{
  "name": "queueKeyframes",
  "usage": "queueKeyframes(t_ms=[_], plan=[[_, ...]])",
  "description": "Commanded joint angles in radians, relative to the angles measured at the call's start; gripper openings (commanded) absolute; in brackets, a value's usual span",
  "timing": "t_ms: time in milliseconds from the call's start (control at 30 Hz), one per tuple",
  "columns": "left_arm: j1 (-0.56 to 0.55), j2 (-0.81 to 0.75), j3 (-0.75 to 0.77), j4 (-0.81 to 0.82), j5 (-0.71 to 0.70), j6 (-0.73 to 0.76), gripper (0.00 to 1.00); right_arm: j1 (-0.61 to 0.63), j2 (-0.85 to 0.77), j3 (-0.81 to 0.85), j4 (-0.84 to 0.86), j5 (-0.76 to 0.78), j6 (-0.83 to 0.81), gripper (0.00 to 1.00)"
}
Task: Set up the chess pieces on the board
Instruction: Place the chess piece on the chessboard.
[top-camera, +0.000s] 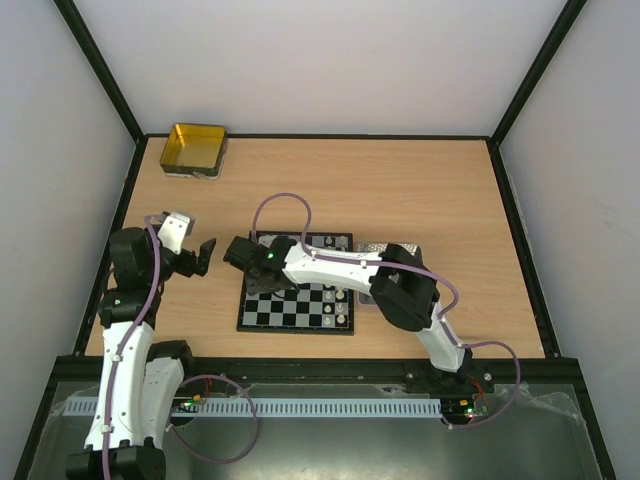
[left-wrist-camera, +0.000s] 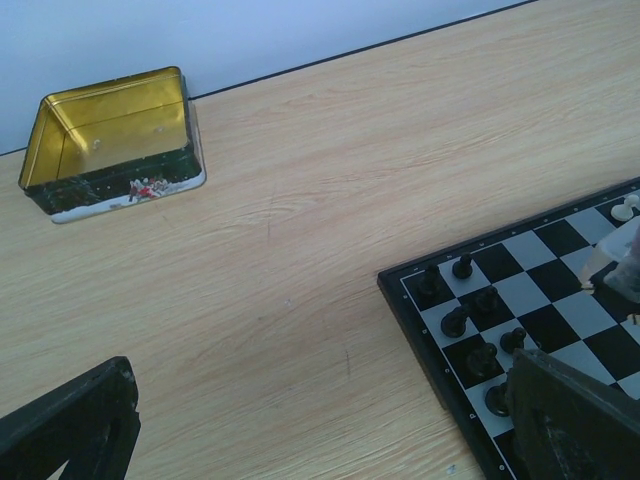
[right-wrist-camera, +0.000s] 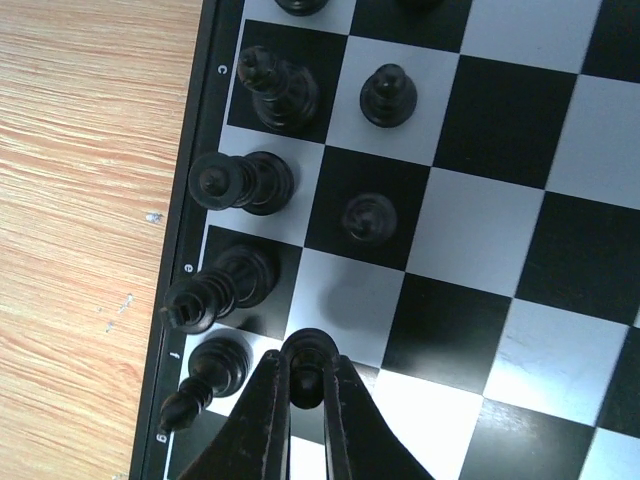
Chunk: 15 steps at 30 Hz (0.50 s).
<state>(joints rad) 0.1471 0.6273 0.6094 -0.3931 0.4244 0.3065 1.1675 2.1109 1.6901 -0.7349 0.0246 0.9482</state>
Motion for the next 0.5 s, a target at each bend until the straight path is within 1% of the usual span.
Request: queueKeyframes(t_ms=[0, 467], plan=[[0.004, 0.0, -0.012, 0.016, 0.008, 0.003, 0.99, 0.009, 0.035, 0.043, -0.007, 0.001, -0.015, 0.06], [0.009, -0.005, -0.013, 0.014, 0.013, 0.008, 0.99, 0.008, 0.067, 0.051, -0.012, 0.042, -0.021, 0.07]])
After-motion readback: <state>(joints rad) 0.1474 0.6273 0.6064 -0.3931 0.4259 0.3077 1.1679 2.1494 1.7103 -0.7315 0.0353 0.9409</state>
